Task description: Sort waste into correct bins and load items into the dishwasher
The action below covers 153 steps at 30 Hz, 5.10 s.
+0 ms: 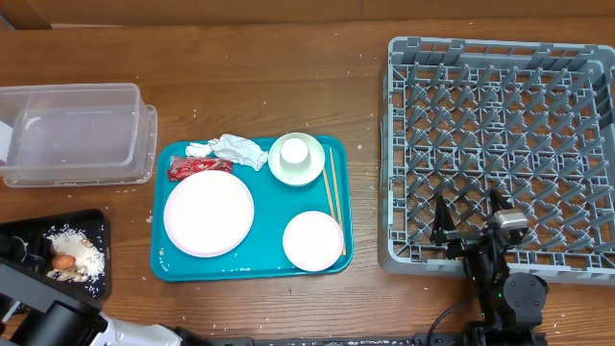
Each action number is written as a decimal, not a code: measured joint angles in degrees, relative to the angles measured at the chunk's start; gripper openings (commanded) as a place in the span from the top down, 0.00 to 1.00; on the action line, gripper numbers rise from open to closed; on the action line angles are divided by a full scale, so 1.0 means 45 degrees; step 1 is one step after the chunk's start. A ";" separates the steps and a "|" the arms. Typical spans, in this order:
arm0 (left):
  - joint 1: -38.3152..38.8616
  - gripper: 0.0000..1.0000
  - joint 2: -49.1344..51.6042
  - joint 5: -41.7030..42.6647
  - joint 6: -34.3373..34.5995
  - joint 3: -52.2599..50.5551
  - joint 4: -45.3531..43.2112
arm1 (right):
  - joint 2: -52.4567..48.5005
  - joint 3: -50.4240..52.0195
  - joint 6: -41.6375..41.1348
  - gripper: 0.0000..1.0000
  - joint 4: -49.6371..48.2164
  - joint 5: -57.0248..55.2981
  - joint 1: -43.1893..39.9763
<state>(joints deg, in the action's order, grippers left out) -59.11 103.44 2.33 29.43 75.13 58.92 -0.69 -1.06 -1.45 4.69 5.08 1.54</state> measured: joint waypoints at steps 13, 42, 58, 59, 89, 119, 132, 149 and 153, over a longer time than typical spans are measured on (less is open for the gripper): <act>0.0000 0.63 0.0000 0.0010 -0.0330 0.0000 -0.0476 | 0.0000 0.0000 -0.0005 0.00 0.0005 0.0000 0.0000; 0.5503 0.00 -0.3419 0.4600 -0.1292 0.4775 0.3857 | 0.0000 0.0000 -0.0010 0.00 -0.1321 0.0787 0.0000; 1.0739 0.18 -0.3347 0.4469 -0.3094 0.4775 0.3808 | 0.0010 0.0000 -0.4449 0.00 -0.4896 0.8432 0.0000; 1.1579 0.16 -0.3264 0.4041 -0.3215 0.4775 0.3959 | 0.0010 0.0000 -0.4609 0.00 -0.4614 0.8077 0.0000; 1.5038 0.00 -0.1195 0.0656 -0.2569 0.4770 0.3332 | -0.2390 -0.5348 -0.6824 0.00 -0.5333 0.2550 0.0000; 1.0996 0.00 -0.1171 0.0418 -0.1234 0.4765 0.4017 | -2.2488 -2.3265 -0.2880 0.00 1.1798 0.8767 0.3755; 1.0851 0.00 -0.1171 -0.1574 -0.1224 0.4765 0.3929 | -2.3931 -2.3275 -0.3633 0.00 1.2177 0.1326 0.6970; 0.9802 0.00 -0.1171 -0.4007 -0.0413 0.4765 0.4352 | -2.6612 -2.3290 -0.4906 0.00 1.1715 -0.1651 0.8063; 0.9802 0.00 -0.1171 -0.4007 -0.0413 0.4765 0.4391 | -2.6646 -2.3290 -0.4949 0.00 1.1584 -0.1661 0.8126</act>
<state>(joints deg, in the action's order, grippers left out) -15.00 98.17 -15.70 27.57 96.57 78.67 -120.60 -105.86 -23.73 56.82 -2.39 38.11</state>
